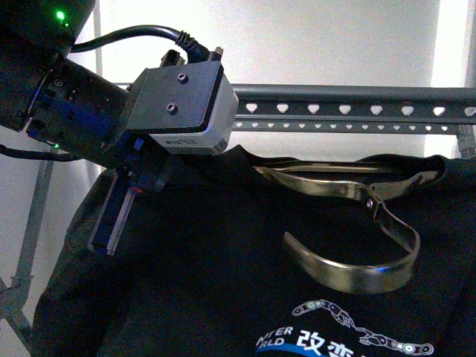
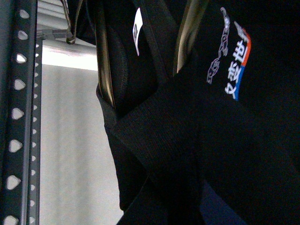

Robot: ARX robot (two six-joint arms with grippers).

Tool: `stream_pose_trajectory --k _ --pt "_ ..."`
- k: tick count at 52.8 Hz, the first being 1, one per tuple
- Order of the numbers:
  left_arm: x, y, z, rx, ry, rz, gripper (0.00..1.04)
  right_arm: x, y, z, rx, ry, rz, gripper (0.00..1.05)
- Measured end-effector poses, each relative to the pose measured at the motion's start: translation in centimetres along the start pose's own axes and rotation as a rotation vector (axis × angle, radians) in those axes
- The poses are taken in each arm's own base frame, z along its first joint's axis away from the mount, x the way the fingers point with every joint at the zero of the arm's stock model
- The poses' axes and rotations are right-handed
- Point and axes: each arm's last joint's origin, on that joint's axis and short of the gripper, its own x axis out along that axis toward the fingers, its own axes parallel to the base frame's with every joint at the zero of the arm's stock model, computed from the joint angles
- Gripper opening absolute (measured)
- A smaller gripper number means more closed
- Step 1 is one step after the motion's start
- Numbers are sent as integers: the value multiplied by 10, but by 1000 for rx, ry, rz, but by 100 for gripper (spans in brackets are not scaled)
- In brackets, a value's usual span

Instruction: Hang clothes on hanger

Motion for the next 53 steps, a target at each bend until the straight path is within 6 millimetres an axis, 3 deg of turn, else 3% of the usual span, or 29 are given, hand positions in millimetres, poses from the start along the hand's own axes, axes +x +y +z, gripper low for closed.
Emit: stream_pose_trajectory --k 11,16,20,25,28,32,37,44,53 --pt "0 0 0 0 1 0 4 0 0 0 3 2 6 97" --pt "-1 0 -1 0 5 0 4 4 -6 4 100 141 197 97" --pt "0 0 0 3 3 -1 4 11 -19 21 74 118 264 97" --pt "0 0 0 4 3 -1 4 23 -33 49 -122 7 317 97" --pt "-1 0 -1 3 8 -1 4 34 -38 65 -329 -76 390 97" --pt "-1 0 -1 5 11 -1 4 56 -45 83 -584 -131 510 97" --pt "-1 0 -1 6 10 -1 4 82 -51 96 -780 -127 635 97" --pt "-1 0 -1 6 10 -1 4 117 -49 119 -1069 -127 716 97" --pt "0 0 -1 6 9 -1 4 147 -41 135 -1260 -148 739 97"
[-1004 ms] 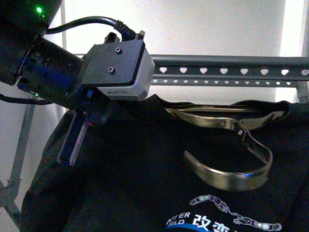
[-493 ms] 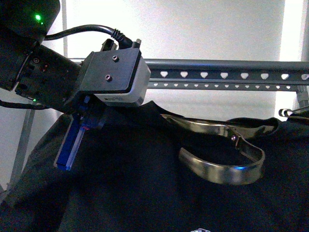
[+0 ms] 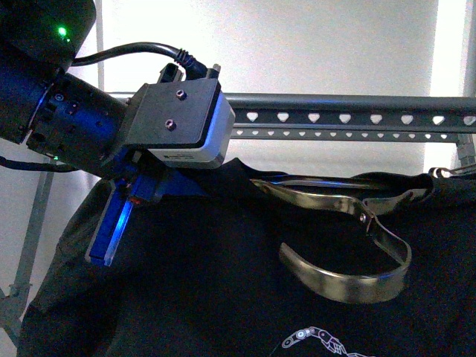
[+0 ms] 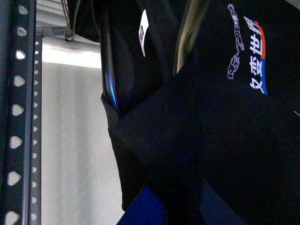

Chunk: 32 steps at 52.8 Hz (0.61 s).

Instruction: Hang clothes on hanger

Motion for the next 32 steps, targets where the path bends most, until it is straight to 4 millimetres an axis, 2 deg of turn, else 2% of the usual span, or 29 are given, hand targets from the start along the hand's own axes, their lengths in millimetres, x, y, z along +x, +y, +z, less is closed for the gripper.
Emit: stream_pose_trajectory --k 8,16,28,32 --pt "0 0 0 0 1 0 4 26 -16 -6 -56 31 32 97" --pt "0 0 0 0 1 0 4 42 -27 -14 -59 59 41 97" --pt "0 0 0 0 1 0 4 68 -60 -31 -18 121 13 97" --pt "0 0 0 0 1 0 4 75 -67 -33 4 134 3 86"
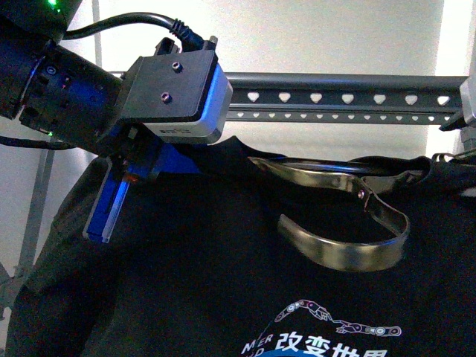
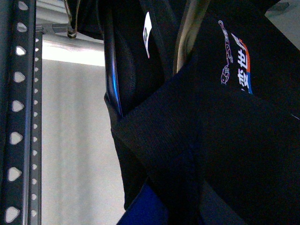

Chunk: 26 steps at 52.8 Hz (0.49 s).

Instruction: Hang clothes on hanger

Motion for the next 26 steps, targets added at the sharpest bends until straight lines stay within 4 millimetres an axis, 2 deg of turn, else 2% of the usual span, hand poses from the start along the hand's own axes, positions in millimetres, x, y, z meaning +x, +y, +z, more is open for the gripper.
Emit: stream_pose_trajectory --k 11,16,20,26 --pt "0 0 0 0 4 0 4 23 2 -2 54 7 15 48" --pt "0 0 0 0 5 0 4 29 5 -3 69 9 23 37" --pt "0 0 0 -5 4 0 4 33 7 -4 77 10 20 24" --pt "0 0 0 -22 1 1 4 34 9 -5 82 7 21 12"
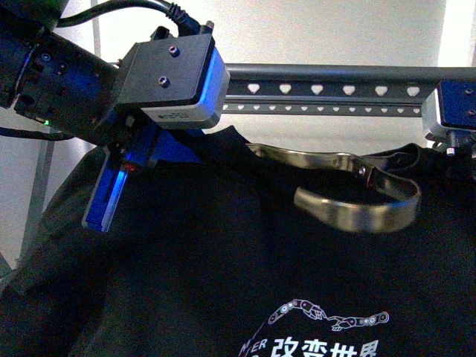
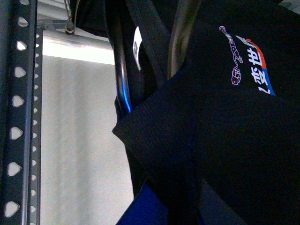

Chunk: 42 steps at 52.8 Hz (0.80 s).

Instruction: Hang clothes on hanger

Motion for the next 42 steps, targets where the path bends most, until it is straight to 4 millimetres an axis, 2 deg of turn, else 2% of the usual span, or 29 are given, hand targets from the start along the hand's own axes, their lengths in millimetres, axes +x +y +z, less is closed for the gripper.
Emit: stream_pose_trajectory --k 5,11,32,42 --pt "0 0 0 -11 -2 0 4 0 3 -2 2 -5 5 6" --pt "0 0 0 -16 -4 1 7 -4 8 -5 16 -15 17 5" --pt "0 1 1 18 -15 6 57 -27 28 -22 106 27 84 5" --pt "0 1 1 19 -15 7 83 -36 35 -34 230 95 127 5"
